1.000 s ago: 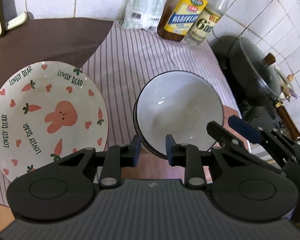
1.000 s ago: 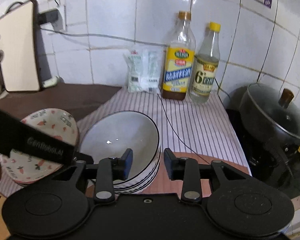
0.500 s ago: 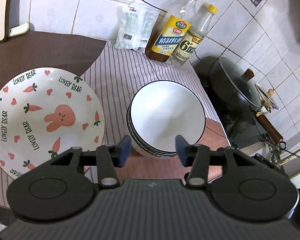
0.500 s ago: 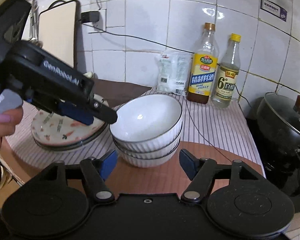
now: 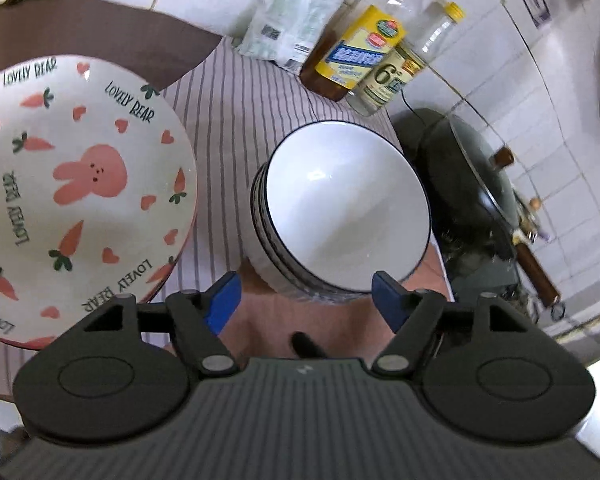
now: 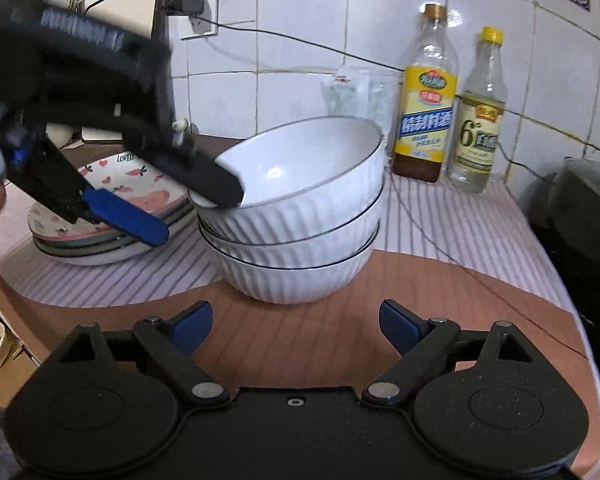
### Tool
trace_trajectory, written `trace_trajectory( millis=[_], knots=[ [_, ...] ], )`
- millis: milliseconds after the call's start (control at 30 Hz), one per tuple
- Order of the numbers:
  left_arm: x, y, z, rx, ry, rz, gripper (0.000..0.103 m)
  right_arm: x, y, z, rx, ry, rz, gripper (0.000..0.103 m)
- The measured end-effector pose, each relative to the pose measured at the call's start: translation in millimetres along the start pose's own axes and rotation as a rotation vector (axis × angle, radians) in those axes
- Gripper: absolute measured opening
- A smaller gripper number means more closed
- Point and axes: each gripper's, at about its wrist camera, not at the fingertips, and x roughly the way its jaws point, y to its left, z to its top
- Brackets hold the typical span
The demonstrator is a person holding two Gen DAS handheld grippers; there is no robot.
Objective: Organize plates and bowls
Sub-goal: 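Grasp the rim of the three-bowl stack with the left gripper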
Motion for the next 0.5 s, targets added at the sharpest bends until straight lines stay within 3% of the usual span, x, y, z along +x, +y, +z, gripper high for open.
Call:
trace_trajectory(
  millis=[200,500],
  knots=[
    [18.9,8.2,12.5,-0.1,0.048,-0.007,0.072,27.1,-1.3,-5.1,-0.042,-0.034,0.021,0.093],
    [40.3,1.3,20.5,-0.11,0.113,0.025,0.07,39.5,-12.7,-2.4,0.003,-0.085,0.073,0.093]
  ],
)
